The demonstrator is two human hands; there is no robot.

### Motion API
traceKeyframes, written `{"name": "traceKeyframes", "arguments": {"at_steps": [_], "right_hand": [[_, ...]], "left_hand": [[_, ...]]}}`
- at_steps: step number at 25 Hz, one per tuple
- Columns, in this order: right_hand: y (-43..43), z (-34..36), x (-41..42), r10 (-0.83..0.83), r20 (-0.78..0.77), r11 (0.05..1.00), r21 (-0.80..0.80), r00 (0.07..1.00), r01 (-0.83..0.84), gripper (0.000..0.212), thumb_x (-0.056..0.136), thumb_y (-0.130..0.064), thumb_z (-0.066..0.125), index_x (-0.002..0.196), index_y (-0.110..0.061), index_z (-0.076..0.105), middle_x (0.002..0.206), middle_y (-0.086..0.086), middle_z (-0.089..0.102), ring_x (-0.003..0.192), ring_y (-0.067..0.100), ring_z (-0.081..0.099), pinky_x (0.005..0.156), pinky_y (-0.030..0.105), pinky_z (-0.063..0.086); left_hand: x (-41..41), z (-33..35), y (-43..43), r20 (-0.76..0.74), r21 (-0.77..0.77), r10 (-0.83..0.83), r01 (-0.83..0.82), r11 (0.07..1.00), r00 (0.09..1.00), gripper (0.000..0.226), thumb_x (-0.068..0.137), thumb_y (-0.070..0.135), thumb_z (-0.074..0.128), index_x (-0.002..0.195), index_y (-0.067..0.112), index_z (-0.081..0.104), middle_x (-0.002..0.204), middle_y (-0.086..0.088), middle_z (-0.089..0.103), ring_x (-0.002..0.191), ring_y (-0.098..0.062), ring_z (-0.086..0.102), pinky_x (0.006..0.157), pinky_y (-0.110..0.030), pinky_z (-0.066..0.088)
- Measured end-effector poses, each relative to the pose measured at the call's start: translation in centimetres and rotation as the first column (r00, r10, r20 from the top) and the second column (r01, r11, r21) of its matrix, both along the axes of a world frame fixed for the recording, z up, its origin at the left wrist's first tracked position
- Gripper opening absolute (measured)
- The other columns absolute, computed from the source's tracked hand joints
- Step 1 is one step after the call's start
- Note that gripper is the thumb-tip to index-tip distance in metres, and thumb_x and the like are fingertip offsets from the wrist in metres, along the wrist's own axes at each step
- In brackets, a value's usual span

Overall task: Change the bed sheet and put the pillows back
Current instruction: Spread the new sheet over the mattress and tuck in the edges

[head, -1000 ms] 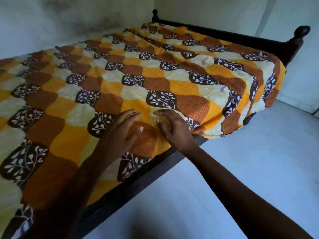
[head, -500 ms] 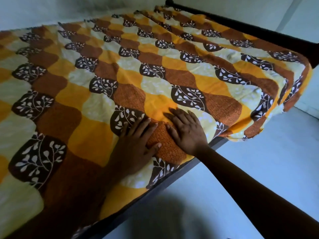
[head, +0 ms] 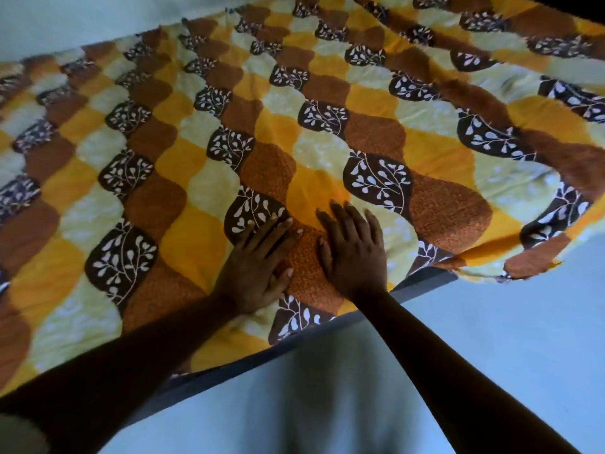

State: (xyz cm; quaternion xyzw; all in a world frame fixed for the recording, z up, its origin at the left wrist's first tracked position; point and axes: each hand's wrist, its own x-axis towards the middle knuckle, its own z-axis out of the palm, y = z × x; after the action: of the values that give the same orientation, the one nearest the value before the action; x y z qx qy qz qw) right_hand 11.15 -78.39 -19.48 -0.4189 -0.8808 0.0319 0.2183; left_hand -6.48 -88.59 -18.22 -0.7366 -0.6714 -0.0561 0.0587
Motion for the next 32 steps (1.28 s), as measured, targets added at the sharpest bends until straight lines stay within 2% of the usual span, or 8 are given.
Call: {"name": "traceKeyframes", "arguments": {"at_steps": [4,8,11,13,17,24,28,32], "right_hand": [[-0.1,4.6,2.2,0.159,-0.042,0.938,-0.304,0.986,-0.165,0.052,0.091,-0.042,0.033,0.126,-0.011,0.057,0.13,0.013,0.058,0.123,0.031,0.052,0.103,0.046,0.038],[-1.0,11.4,8.7,-0.039,-0.312,0.835,-0.532,0.949,-0.14,0.037,0.09,-0.03,0.05,0.119,-0.01,0.059,0.121,0.011,0.059,0.113,0.028,0.054,0.095,0.035,0.042],[-0.5,17.3,15.2,-0.215,-0.356,0.776,-0.627,0.909,-0.062,0.028,0.089,-0.016,0.059,0.116,-0.01,0.061,0.119,0.008,0.059,0.104,0.022,0.059,0.084,0.025,0.046],[0.1,20.1,19.6,-0.335,-0.346,0.727,-0.687,0.877,0.006,0.026,0.089,-0.016,0.059,0.114,-0.013,0.062,0.118,0.005,0.059,0.097,0.019,0.062,0.078,0.016,0.042],[1.4,24.2,28.1,-0.544,-0.286,0.61,-0.78,0.789,0.138,0.024,0.092,-0.021,0.056,0.115,-0.017,0.064,0.114,0.0,0.062,0.087,0.008,0.059,0.074,0.013,0.04],[9.6,28.4,40.9,-0.7,-0.25,0.54,-0.798,0.669,0.267,0.022,0.093,-0.022,0.053,0.111,-0.024,0.064,0.095,-0.004,0.061,0.063,0.001,0.051,0.051,0.003,0.037],[16.9,28.1,46.9,-0.699,-0.227,0.516,-0.817,0.678,0.259,0.018,0.092,-0.025,0.054,0.106,-0.028,0.065,0.093,-0.003,0.063,0.074,0.01,0.053,0.064,0.017,0.041],[24.2,29.7,52.5,-0.634,-0.145,0.484,-0.84,0.759,0.243,0.019,0.092,-0.023,0.054,0.106,-0.026,0.065,0.087,-0.007,0.061,0.065,0.002,0.053,0.07,0.02,0.043]], "left_hand": [[1.2,3.3,-0.1,-0.005,-0.315,0.098,-0.095,0.944,0.995,0.066,0.094,0.056,0.009,0.145,0.018,0.027,0.154,-0.008,0.024,0.141,-0.028,0.023,0.113,-0.051,0.019],[5.5,9.8,0.3,0.172,-0.594,0.325,-0.165,0.787,0.93,0.082,0.087,0.068,0.023,0.148,0.013,0.02,0.157,-0.01,0.011,0.145,-0.028,0.01,0.116,-0.05,0.019],[12.8,16.5,0.5,0.531,-0.566,0.486,-0.136,0.813,0.694,0.056,0.093,0.04,0.046,0.134,0.003,0.045,0.144,-0.015,0.039,0.136,-0.027,0.032,0.113,-0.039,0.028],[16.8,19.3,0.3,0.639,-0.485,0.478,-0.167,0.859,0.603,0.055,0.088,0.044,0.047,0.122,0.002,0.058,0.129,-0.014,0.055,0.125,-0.025,0.047,0.106,-0.024,0.032],[23.7,21.9,2.1,0.724,-0.443,0.477,-0.194,0.875,0.499,0.024,0.092,0.013,0.055,0.113,0.007,0.065,0.118,-0.008,0.064,0.114,-0.02,0.057,0.084,-0.01,0.034],[34.8,24.2,11.4,0.803,-0.438,0.37,0.042,0.898,0.466,0.03,0.093,0.023,0.052,0.117,0.007,0.062,0.121,-0.008,0.063,0.113,-0.021,0.058,0.084,-0.02,0.041],[40.8,25.0,20.0,0.787,-0.411,0.324,0.054,0.91,0.524,0.057,0.08,0.045,0.042,0.12,0.008,0.061,0.121,-0.007,0.062,0.112,-0.016,0.057,0.086,-0.012,0.033],[47.4,25.8,28.0,0.828,-0.421,0.377,0.015,0.907,0.414,0.07,0.071,0.057,0.043,0.119,0.01,0.06,0.112,0.001,0.061,0.099,0.007,0.055,0.085,-0.008,0.037]]}}
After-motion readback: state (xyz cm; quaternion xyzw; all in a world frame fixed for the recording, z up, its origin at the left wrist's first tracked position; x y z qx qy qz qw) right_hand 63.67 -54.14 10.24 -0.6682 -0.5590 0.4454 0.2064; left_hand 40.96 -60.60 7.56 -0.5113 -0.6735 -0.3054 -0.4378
